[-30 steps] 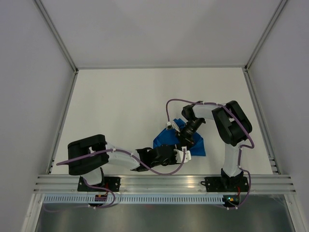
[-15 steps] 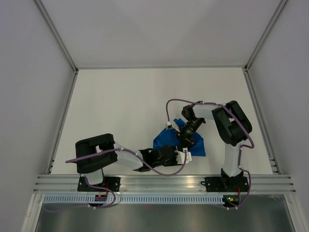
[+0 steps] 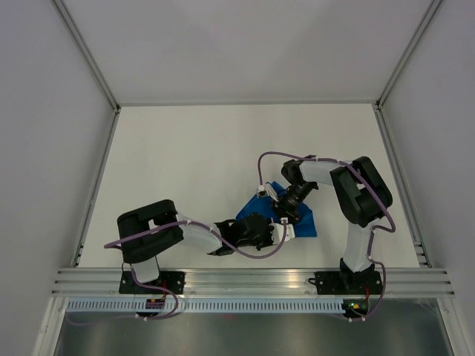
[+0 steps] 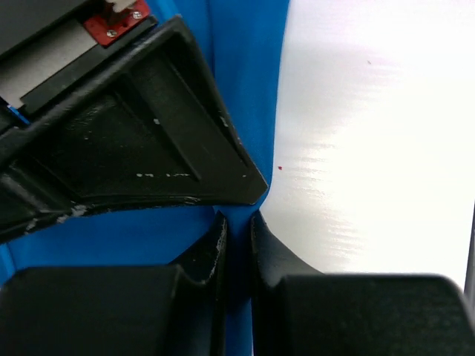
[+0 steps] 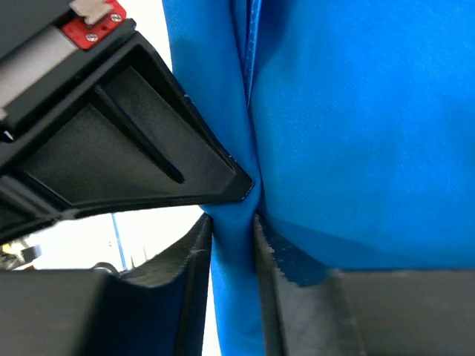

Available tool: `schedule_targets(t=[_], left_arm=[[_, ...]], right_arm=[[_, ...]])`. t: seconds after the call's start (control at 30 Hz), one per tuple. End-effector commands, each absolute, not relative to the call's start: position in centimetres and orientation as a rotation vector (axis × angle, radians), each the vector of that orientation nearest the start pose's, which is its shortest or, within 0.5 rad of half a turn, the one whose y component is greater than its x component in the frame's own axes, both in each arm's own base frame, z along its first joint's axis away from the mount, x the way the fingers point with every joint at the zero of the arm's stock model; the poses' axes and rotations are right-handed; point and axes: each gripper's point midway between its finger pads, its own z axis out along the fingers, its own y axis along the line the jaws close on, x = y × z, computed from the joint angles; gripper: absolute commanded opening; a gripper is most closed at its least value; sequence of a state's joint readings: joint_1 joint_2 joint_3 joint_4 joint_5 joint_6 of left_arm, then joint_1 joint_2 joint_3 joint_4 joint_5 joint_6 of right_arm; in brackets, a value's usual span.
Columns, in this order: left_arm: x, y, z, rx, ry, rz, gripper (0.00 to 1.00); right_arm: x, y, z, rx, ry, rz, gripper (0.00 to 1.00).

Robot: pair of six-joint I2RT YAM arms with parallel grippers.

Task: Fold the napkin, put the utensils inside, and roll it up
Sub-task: Roll the napkin with the utensil

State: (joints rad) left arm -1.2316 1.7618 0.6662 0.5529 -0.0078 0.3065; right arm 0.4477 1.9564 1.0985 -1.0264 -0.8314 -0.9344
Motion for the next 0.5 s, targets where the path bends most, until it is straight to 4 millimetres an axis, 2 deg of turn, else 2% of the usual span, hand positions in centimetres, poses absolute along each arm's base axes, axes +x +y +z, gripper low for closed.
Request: schedule_targets(t=[0.0,0.07,0.1,0.17,0.27,0.43,0.47], left_arm=[[14.7,-37.6,-1.6,1.532,1.815,-0.618,0.02],[14.5,-37.2,-2.0,1.535,1.869,-0.661,0.02],[15.1,-37.2,-1.8,1.515,1.89,-0.674,0.02],[14.9,-37.0,-1.9,1.516,1.928,-0.731,0.02],[15.5,-36.8,-1.8,1.489,1.976,-0.797,0.02],[15.8,-36.7,-1.8,1.442,2.056,-0.936,0.02],[16.1,-36.2,-2.5,1.43,2.105,-0.942,0.02]], right_arm=[[20.9,19.1,-1.2,-1.816,2.262,1.013,0.37],[22.0,19.5,0.1,-1.779,2.217,0.966,0.45],[22.5,19.5,0.6,-1.74,2.229,0.94,0.48],[24.3,19.6,2.5,-1.684,2.171,0.872,0.53],[26.2,19.3,5.3,-1.589,2.129,0.824,0.59],[28.8,17.7,9.5,-1.417,2.066,0.794,0.61],[29.1,17.4,10.1,-1.392,2.051,0.79,0.61]])
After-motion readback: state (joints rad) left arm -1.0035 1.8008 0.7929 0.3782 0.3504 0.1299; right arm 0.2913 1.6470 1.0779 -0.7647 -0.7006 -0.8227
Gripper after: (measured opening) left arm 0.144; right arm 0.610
